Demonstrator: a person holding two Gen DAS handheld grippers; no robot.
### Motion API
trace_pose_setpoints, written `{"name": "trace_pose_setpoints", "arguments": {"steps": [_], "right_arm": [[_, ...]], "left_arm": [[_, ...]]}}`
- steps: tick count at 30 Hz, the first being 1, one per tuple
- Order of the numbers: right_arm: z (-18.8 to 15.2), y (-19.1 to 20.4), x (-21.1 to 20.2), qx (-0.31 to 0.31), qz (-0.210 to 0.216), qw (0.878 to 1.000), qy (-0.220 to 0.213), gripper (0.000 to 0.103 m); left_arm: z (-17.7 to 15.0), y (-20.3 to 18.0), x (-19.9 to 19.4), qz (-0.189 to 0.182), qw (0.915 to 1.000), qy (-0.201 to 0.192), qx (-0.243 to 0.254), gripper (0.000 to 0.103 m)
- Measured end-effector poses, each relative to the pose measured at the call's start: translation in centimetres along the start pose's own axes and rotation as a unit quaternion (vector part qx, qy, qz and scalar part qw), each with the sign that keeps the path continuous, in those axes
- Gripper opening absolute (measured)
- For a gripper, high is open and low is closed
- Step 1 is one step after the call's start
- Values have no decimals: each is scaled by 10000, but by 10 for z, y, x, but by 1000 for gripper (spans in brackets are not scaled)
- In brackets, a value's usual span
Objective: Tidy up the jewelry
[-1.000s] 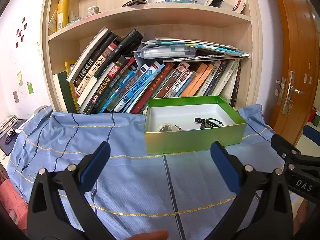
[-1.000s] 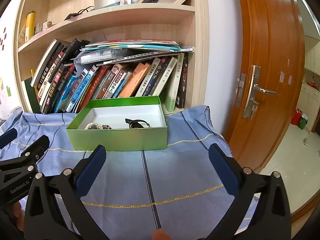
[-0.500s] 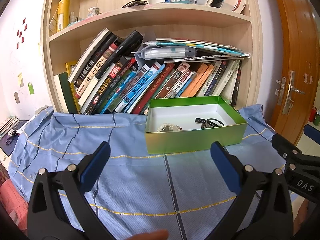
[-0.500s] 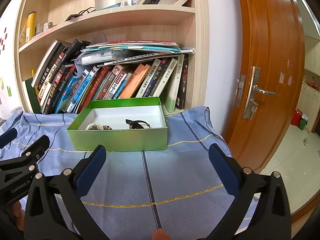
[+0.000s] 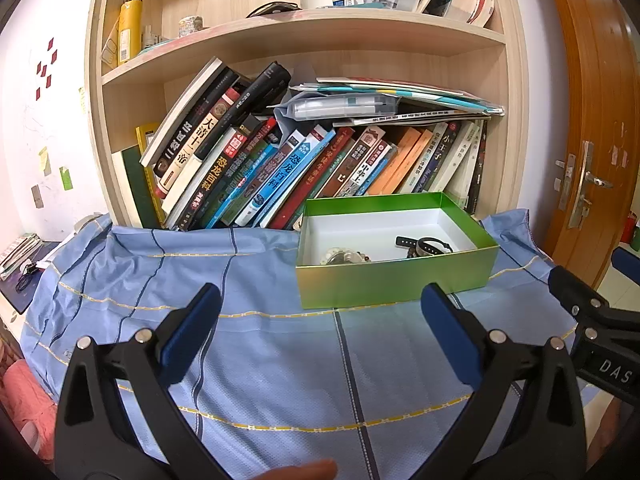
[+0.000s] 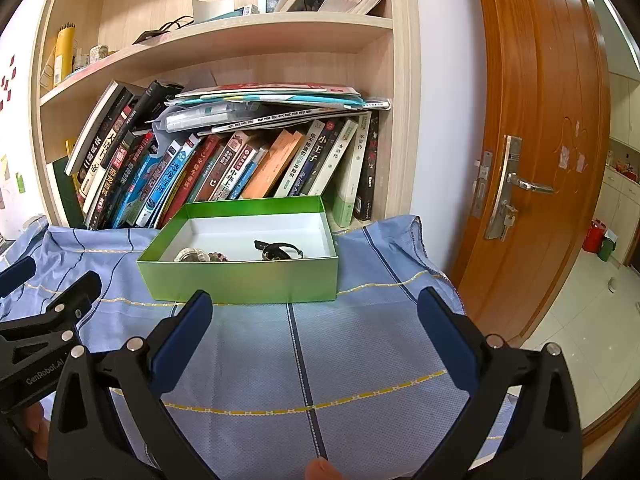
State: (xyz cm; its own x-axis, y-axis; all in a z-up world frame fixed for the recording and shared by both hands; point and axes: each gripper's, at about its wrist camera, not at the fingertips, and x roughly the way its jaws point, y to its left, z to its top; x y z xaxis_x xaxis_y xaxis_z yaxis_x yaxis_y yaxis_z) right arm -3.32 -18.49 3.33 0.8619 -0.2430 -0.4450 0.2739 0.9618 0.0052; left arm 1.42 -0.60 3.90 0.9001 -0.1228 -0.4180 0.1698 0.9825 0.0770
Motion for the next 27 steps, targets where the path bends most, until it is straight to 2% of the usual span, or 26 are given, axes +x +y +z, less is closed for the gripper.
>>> {"name": "trace_pose_setpoints", "arguments": {"steps": [27], "right_arm": [[-1,4,4,3,38,10000,61,100]], "left_arm": [[-1,3,5,-71,9999,57,52,99]]}}
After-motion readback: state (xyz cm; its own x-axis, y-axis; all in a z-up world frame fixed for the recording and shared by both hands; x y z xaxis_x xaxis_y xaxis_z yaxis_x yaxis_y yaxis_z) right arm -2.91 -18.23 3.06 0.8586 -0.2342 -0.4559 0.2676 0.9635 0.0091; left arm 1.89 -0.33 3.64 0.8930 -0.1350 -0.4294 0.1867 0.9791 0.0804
